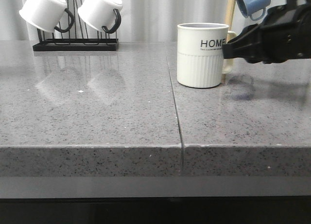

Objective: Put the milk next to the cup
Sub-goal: 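Set the mug down, open the right gripper and withdraw it, then reach the left gripper to the Pascual milk carton and grasp it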

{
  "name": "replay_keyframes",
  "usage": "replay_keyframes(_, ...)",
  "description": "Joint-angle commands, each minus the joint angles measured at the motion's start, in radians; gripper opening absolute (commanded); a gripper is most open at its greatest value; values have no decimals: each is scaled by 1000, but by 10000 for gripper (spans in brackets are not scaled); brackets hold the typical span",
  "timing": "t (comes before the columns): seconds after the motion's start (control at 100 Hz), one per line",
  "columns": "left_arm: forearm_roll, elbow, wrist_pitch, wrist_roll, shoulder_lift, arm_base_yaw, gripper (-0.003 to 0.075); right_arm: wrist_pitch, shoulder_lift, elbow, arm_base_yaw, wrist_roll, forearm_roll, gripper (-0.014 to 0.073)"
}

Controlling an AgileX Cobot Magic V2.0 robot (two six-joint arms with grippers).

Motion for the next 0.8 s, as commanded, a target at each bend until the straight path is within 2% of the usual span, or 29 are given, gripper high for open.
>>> replay_keyframes(0.0,-8,44,-81,-10,-31,-6,-20,-66,-113,29,-2,0,7,236)
replay_keyframes(0.09,-8,44,-81,-10,-31,-6,-20,-52,-200,81,-2,0,7,230)
replay_keyframes(0.14,-8,44,-81,-10,-31,-6,-20,-36,-248,115,-2,0,7,193)
replay_keyframes(0.26,-8,44,-81,-10,-31,-6,-20,29,-379,183,-2,0,7,29)
replay_keyframes(0.36,-8,44,-81,-10,-31,-6,-20,106,-496,235,-2,3,7,-71)
replay_keyframes(0.55,-8,44,-81,-10,-31,-6,-20,317,-734,306,-2,87,7,-67)
replay_keyframes(0.79,-8,44,-108,-10,-31,-6,-20,657,-1050,320,-2,94,7,-67)
